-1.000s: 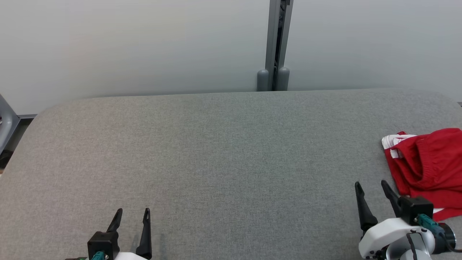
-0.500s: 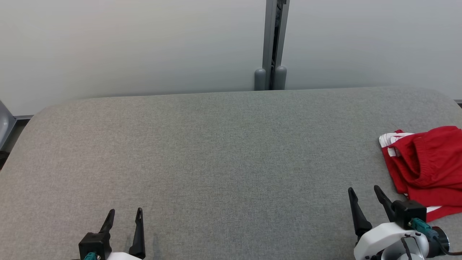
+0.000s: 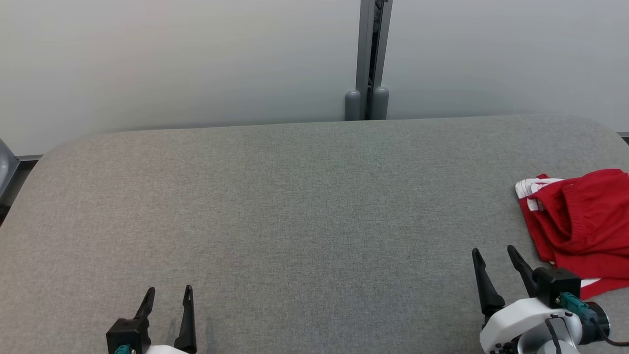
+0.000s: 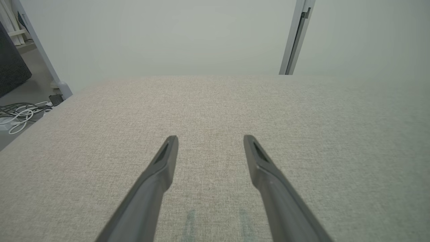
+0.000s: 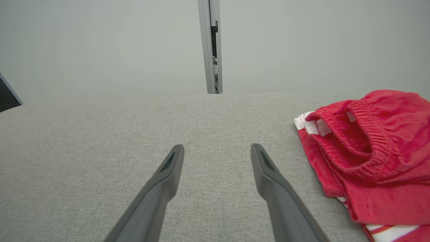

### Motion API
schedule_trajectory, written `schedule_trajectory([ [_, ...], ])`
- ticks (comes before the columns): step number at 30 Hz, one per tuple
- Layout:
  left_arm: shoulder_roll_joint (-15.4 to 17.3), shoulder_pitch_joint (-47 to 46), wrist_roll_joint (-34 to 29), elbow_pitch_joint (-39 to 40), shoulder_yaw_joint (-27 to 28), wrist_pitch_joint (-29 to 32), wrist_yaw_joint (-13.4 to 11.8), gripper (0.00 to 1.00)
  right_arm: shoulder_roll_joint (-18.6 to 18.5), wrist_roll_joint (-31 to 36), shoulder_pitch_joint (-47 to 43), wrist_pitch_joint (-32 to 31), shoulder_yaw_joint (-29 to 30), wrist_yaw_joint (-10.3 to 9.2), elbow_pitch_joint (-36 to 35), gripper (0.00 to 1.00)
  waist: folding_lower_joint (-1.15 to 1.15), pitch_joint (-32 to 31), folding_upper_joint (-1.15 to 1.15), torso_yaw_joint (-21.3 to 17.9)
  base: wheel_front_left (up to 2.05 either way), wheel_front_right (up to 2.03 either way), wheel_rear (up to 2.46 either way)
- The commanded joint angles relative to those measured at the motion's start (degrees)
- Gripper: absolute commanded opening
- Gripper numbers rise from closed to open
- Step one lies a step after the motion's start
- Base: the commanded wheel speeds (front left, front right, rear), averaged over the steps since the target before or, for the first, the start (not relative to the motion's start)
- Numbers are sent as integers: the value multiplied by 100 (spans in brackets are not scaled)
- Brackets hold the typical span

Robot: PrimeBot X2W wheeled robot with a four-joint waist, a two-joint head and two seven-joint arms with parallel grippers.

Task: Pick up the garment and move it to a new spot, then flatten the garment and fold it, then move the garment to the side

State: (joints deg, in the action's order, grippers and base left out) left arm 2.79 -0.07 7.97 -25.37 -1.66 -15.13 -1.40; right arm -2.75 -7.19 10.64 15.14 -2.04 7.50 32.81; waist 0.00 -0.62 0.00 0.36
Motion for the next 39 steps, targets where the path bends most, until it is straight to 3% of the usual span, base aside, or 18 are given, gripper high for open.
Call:
schedule_trajectory([
  [1, 26, 34, -35, -13, 38, 2, 12, 100, -36, -1, 20, -2, 2, -2, -23, 100, 0, 6, 0, -2, 0, 0, 0],
  [24, 25, 71, 196, -46, 1, 2, 201, 100, -33, 166, 31, -2, 9, -2, -24, 100, 0, 57, 0, -92, 0, 0, 0],
  [25, 1, 21, 189, -49, 2, 1, 191, 0, 0, 128, 29, 0, -10, 0, -21, 0, 0, 57, 0, -92, 0, 0, 0],
  [30, -47, 92, 240, -226, 17, 35, 193, 0, 74, 56, -110, -28, -4, 1, 142, 0, 0, 57, 0, -92, 0, 0, 0],
  [39, -38, -28, 1250, -86, 144, 325, 280, 0, 61, -999, -117, -329, 136, 1, -81, 0, 0, 58, 0, -88, 0, 0, 0],
])
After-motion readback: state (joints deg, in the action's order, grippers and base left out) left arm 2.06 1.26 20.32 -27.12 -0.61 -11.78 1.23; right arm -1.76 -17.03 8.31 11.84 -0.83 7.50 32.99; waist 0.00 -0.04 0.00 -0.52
